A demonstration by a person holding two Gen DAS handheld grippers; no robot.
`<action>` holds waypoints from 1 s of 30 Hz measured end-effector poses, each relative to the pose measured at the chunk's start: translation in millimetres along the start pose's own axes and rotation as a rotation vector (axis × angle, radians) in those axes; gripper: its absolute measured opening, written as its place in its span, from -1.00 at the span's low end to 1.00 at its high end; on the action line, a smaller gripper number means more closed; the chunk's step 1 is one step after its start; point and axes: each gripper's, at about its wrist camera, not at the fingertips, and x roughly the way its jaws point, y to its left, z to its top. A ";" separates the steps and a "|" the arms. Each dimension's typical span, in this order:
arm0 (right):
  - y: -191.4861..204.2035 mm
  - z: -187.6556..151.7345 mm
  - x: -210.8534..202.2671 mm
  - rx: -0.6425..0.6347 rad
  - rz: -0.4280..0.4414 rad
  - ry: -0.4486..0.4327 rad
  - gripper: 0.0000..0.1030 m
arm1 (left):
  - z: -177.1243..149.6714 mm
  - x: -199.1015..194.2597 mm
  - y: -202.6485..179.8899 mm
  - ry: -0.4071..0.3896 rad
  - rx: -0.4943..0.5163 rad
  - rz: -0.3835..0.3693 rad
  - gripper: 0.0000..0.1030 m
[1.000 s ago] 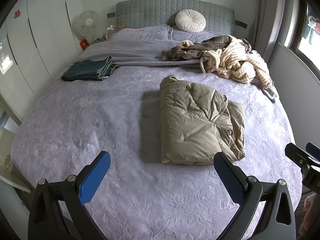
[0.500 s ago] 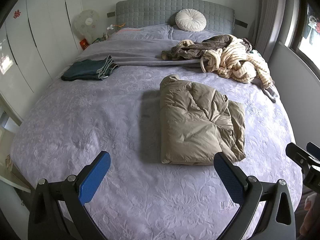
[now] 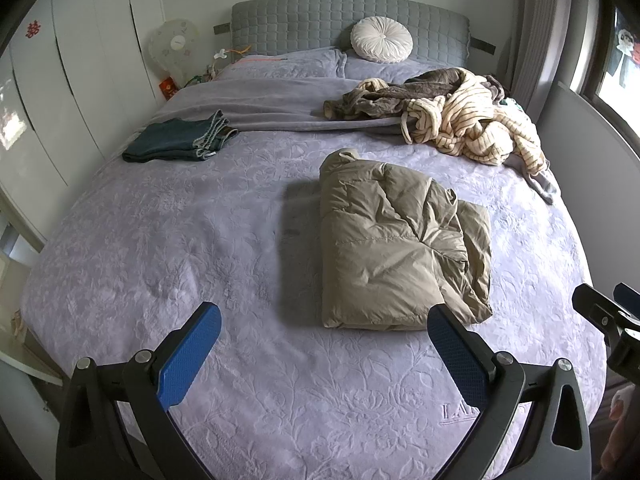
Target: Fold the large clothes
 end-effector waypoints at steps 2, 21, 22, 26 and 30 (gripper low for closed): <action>0.0 0.2 0.3 -0.001 0.000 -0.001 0.99 | 0.3 0.0 -0.2 0.000 0.000 -0.001 1.00; 0.7 0.5 0.2 0.000 -0.001 0.000 0.99 | 3.1 1.7 0.3 0.001 0.004 -0.003 1.00; 0.6 0.6 -0.1 0.000 0.000 0.000 0.99 | 3.2 1.3 0.4 0.000 0.003 -0.003 1.00; 0.5 0.5 0.2 -0.001 -0.001 0.000 0.99 | 4.0 1.7 0.5 0.000 0.005 -0.004 1.00; -0.1 0.9 -0.1 -0.002 0.000 0.000 0.99 | 4.6 2.5 0.8 0.001 0.006 -0.004 1.00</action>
